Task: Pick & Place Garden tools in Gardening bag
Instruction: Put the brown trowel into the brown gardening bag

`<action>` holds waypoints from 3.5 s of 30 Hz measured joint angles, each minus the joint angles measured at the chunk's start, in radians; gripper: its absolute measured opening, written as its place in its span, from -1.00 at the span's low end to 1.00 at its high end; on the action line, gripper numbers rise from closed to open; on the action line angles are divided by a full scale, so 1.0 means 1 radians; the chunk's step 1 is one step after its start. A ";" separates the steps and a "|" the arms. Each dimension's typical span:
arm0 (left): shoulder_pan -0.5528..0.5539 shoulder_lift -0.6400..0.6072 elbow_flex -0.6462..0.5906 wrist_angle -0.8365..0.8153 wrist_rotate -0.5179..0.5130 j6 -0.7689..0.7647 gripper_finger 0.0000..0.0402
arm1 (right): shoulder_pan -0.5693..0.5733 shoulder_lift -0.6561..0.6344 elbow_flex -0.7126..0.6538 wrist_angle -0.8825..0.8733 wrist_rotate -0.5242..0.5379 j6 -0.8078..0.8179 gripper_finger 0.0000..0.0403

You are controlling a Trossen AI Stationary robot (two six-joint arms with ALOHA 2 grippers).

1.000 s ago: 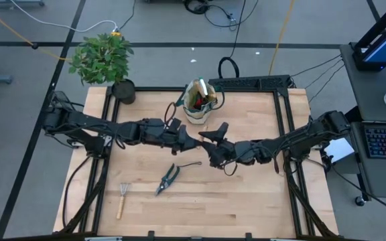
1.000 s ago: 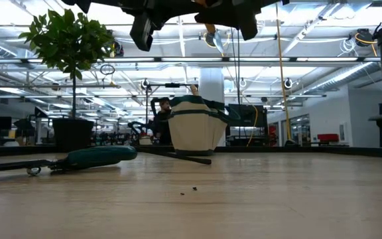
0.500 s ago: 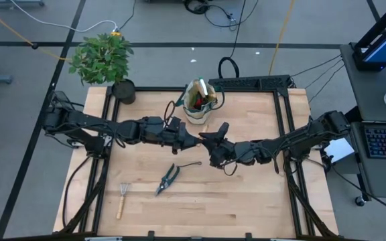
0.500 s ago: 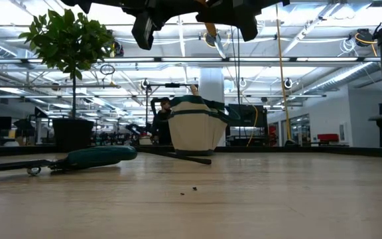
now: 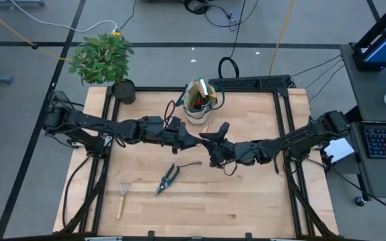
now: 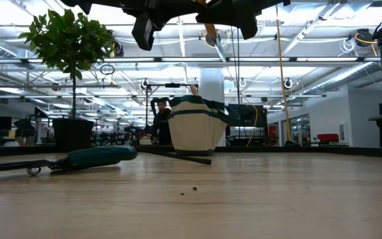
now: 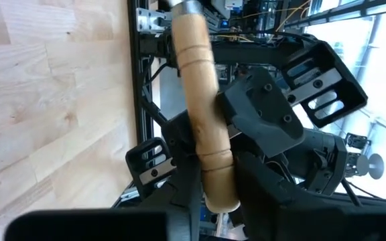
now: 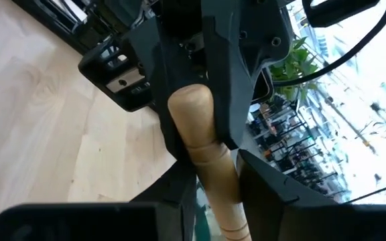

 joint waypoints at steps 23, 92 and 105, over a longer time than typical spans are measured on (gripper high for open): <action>0.031 -0.013 -0.001 0.006 0.041 0.358 -0.21 | -0.002 -0.003 0.003 -0.052 0.031 0.197 -0.69; 0.226 -0.084 -0.011 -0.536 0.319 1.316 -0.21 | -0.695 0.279 0.266 0.211 -0.653 0.628 -0.69; 0.286 -0.493 -0.322 -0.458 0.239 1.255 -0.21 | -0.701 0.275 0.264 0.053 -0.653 0.631 -0.69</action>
